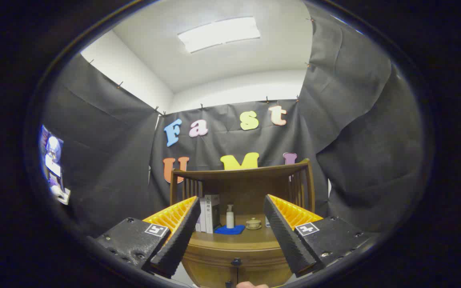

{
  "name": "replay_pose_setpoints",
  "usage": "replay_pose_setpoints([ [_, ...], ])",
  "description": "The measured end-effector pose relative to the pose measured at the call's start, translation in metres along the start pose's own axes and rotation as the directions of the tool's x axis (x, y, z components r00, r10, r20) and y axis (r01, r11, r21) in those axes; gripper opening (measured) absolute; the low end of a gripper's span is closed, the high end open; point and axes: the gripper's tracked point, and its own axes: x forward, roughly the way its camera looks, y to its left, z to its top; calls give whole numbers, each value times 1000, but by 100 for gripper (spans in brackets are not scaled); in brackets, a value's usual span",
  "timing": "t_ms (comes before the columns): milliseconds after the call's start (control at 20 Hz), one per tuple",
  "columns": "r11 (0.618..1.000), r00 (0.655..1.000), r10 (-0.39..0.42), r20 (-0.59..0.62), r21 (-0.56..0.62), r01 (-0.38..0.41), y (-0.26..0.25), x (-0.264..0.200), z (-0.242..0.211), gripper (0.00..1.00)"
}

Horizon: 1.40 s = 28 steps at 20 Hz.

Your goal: Pull open the drawer, take out the items inside it, and place them on the countertop above the cabinet.

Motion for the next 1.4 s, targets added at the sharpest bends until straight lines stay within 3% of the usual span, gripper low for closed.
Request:
replay_pose_setpoints([
  [900, 999, 995, -39, -87, 30, 42, 3, 21, -52, 100],
  [1400, 997, 959, -70, -275, 7, 75, -1, 51, -163, 100],
])
